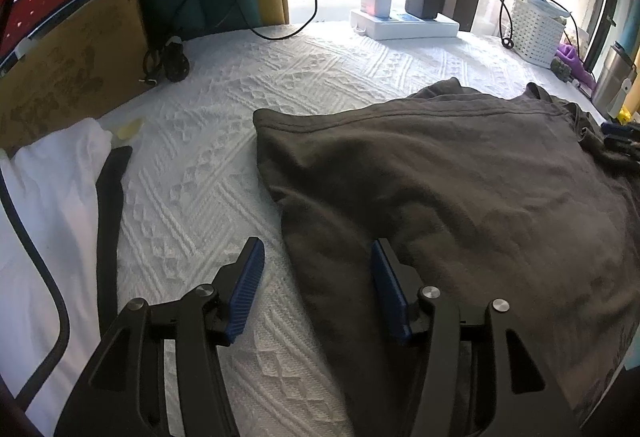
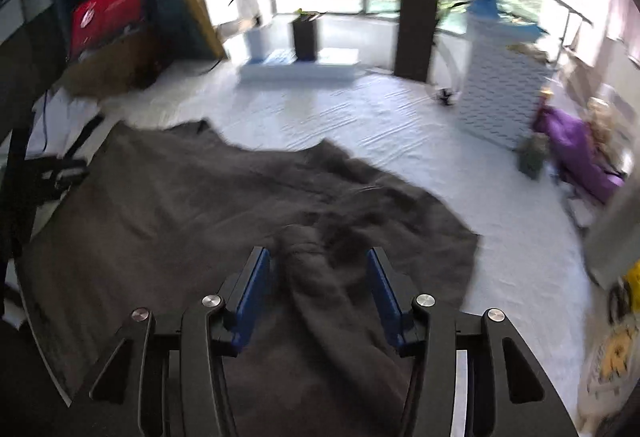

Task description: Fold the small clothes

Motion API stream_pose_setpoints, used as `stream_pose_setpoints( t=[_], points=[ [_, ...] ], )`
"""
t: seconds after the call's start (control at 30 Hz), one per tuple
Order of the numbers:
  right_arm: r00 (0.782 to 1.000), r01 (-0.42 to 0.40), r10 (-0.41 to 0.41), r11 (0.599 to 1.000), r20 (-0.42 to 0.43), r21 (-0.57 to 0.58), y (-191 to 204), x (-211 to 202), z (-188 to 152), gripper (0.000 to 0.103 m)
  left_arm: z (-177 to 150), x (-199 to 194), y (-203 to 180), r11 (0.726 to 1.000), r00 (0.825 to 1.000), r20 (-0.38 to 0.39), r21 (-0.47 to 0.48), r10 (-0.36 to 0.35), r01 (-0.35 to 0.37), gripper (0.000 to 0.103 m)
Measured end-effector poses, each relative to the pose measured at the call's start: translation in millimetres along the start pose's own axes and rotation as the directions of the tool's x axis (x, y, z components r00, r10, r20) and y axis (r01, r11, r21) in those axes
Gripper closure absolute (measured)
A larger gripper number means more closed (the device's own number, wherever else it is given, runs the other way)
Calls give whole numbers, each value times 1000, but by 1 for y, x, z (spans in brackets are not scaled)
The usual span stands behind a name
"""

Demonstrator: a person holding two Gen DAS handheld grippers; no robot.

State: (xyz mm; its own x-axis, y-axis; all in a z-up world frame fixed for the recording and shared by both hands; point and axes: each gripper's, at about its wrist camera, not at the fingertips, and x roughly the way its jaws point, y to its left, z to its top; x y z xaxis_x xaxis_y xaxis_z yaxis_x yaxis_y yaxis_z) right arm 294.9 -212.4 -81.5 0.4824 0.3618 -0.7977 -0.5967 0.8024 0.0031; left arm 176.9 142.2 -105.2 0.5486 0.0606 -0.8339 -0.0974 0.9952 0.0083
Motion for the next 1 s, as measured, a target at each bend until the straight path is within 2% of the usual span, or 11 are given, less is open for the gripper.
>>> stream_pose_setpoints(
  t=[0.1, 0.2, 0.3, 0.5, 0.57, 0.67, 0.73, 0.8, 0.9, 0.97, 1.0],
  points=[
    [997, 26, -29, 999, -74, -31, 5, 20, -1, 54, 0, 0, -1, 1000, 1000, 1, 1, 3, -3, 47],
    [995, 34, -39, 998, -92, -49, 7, 24, -4, 84, 0, 0, -1, 1000, 1000, -1, 2, 5, -5, 47],
    [998, 32, -32, 999, -55, -4, -6, 12, -5, 95, 2, 2, -1, 1000, 1000, -2, 5, 9, -9, 47],
    [995, 100, -100, 993, -5, 69, -41, -5, -5, 97, 9, 6, -4, 1000, 1000, -3, 13, 19, -19, 47],
    [981, 196, -196, 977, -4, 81, -56, -6, -6, 97, 10, 8, -4, 1000, 1000, -4, 12, 22, -21, 47],
    [930, 368, -366, 927, -36, 68, -81, 3, -9, 97, 13, 10, -5, 1000, 1000, -6, 12, 26, -26, 47],
    [932, 363, -362, 925, -36, 112, -96, 6, -10, 97, 15, 11, -6, 999, 1000, -8, 15, 30, -30, 47],
    [916, 401, -397, 909, -54, 113, -103, 17, -10, 97, 17, 12, -6, 999, 999, -10, 17, 33, -32, 47],
    [905, 425, -423, 899, -44, 104, -103, 22, -6, 85, 17, 11, -5, 999, 999, -11, 19, 35, -35, 47],
    [890, 455, -453, 884, -45, 106, -105, 20, -2, 63, 17, 11, -5, 999, 999, -10, 20, 36, -36, 47],
    [888, 461, -459, 881, -44, 111, -107, 21, -1, 44, 16, 10, -4, 999, 999, -12, 21, 40, -40, 47]
  ],
)
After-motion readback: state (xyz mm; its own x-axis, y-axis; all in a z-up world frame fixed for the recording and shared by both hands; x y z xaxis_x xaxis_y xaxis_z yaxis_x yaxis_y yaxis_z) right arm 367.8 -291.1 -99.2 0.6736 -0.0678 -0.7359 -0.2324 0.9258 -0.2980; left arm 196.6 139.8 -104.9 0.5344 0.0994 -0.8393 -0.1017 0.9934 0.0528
